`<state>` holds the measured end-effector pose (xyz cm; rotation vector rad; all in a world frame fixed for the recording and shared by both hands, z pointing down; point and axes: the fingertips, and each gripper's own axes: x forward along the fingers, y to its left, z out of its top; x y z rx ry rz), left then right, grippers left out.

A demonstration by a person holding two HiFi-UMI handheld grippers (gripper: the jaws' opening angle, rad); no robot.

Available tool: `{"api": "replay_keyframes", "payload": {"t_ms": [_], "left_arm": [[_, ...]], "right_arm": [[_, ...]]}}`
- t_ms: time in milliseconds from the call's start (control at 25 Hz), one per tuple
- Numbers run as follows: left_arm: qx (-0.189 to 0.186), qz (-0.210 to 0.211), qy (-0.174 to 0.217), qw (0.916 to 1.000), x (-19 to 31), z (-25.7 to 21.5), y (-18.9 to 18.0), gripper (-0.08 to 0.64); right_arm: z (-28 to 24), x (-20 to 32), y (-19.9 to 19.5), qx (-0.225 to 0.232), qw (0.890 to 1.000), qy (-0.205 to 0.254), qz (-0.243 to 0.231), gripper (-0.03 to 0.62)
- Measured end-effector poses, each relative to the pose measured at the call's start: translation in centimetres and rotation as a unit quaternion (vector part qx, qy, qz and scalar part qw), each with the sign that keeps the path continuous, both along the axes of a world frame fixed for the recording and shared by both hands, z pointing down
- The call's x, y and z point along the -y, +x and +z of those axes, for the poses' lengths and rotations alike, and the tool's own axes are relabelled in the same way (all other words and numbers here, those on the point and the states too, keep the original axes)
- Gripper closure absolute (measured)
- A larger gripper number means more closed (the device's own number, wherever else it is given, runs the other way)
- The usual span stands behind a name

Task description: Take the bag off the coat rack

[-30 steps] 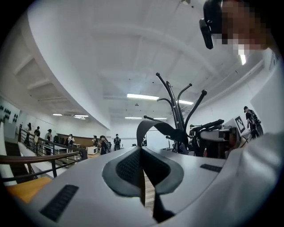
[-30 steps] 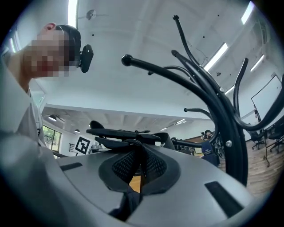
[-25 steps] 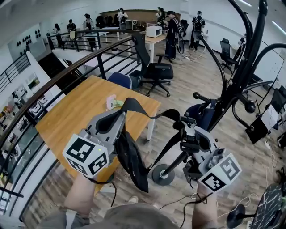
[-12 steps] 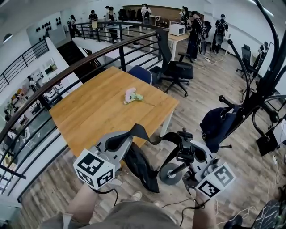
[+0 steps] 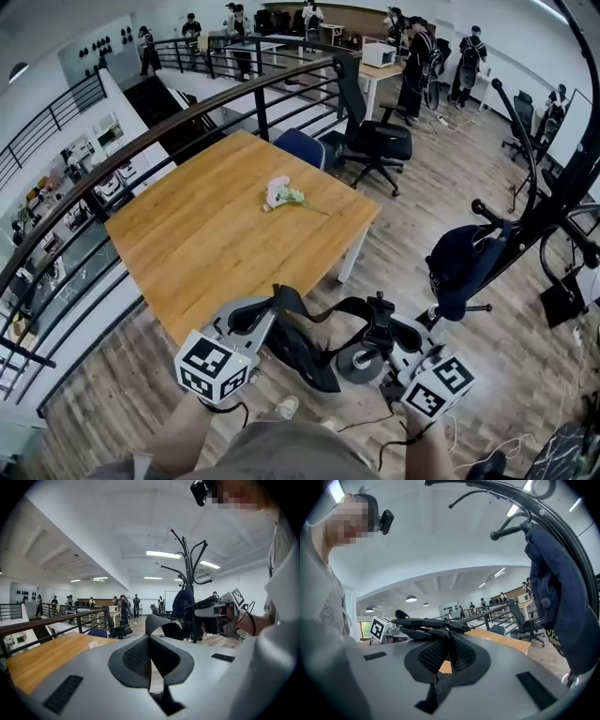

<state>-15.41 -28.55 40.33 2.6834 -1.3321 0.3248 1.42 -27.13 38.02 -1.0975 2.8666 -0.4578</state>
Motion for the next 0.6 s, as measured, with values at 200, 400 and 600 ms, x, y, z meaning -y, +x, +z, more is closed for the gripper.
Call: {"api": "replay_keyframes", "payload": {"t_ms": [200,400,600], "left_arm": [[-0.005,-0.006,-0.031,0.9995,-0.5,2.4,0.1,0.545],[-0.005,-0.008,-0.047,0.9988,-0.8,3.6,0.1,0.545],[-0.005,-0.012,-0.043,0.9990,-0.2,3.4,-0.2,0.545]], "right_arm": [[2.3,-0.2,-0.6,-0.010,1.000,-0.023,-0.004,0.561],[3.2,-0.7,-0.5,-0.020,0.999,-0.033,-0.014,0.561],[3.2,-0.2,0.5,-0.018,0.999,-0.030,-0.009,0.561]]}}
